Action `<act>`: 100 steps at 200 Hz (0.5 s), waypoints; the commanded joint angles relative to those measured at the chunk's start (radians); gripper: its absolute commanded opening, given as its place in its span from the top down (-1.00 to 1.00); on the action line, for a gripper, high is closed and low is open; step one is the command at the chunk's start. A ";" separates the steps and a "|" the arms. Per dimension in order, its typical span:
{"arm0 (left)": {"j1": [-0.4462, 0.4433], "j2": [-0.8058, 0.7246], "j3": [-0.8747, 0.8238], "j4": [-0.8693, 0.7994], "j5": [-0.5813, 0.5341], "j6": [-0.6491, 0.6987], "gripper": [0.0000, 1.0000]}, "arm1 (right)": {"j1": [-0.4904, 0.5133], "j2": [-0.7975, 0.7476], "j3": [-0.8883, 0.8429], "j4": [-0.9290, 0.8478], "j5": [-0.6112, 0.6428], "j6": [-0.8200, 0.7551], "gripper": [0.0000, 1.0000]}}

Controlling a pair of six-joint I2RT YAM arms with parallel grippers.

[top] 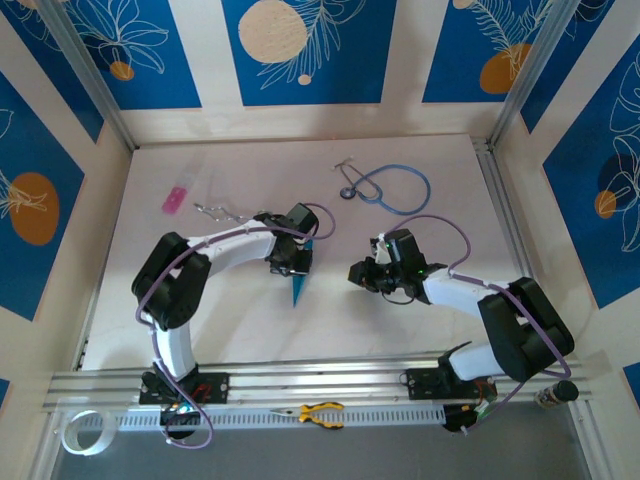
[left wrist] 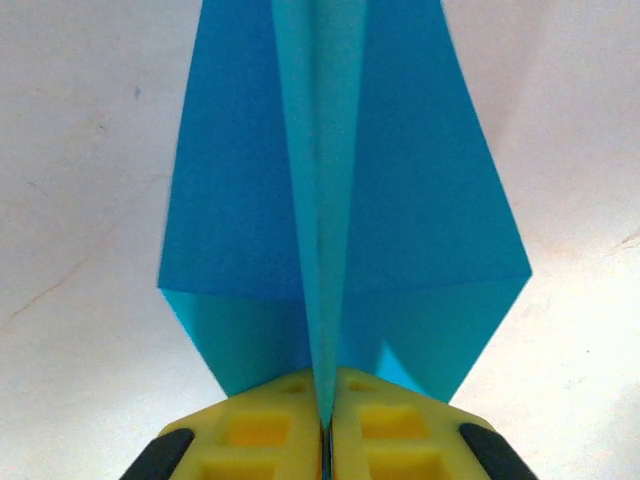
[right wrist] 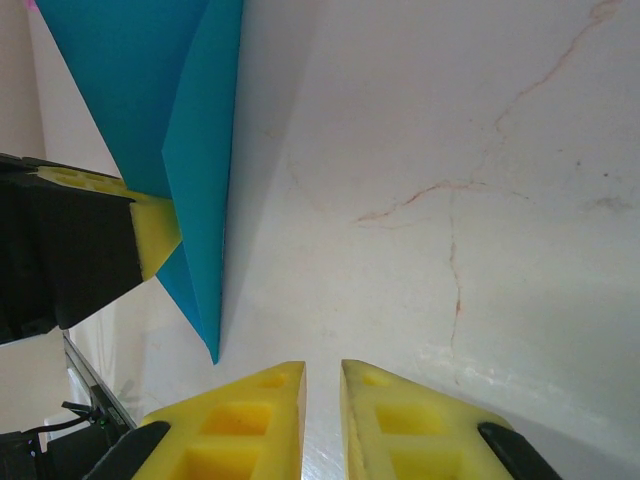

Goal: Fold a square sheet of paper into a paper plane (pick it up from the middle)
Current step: Turn over a paper plane at the center of the table.

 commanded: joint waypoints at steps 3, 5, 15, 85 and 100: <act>-0.013 0.026 0.024 -0.027 0.001 0.000 0.75 | 0.006 0.007 0.021 -0.002 -0.020 0.005 0.64; -0.013 0.026 0.024 -0.028 0.002 0.000 0.75 | 0.006 0.007 0.022 -0.003 -0.020 0.005 0.64; -0.015 0.029 0.027 -0.027 0.000 0.001 0.73 | 0.006 0.006 0.023 -0.006 -0.020 0.004 0.64; -0.025 0.055 0.040 -0.033 -0.028 0.001 0.71 | 0.006 0.005 0.021 -0.010 -0.017 0.001 0.64; -0.029 0.066 0.044 -0.038 -0.041 0.001 0.70 | 0.006 0.004 0.021 -0.012 -0.015 0.001 0.64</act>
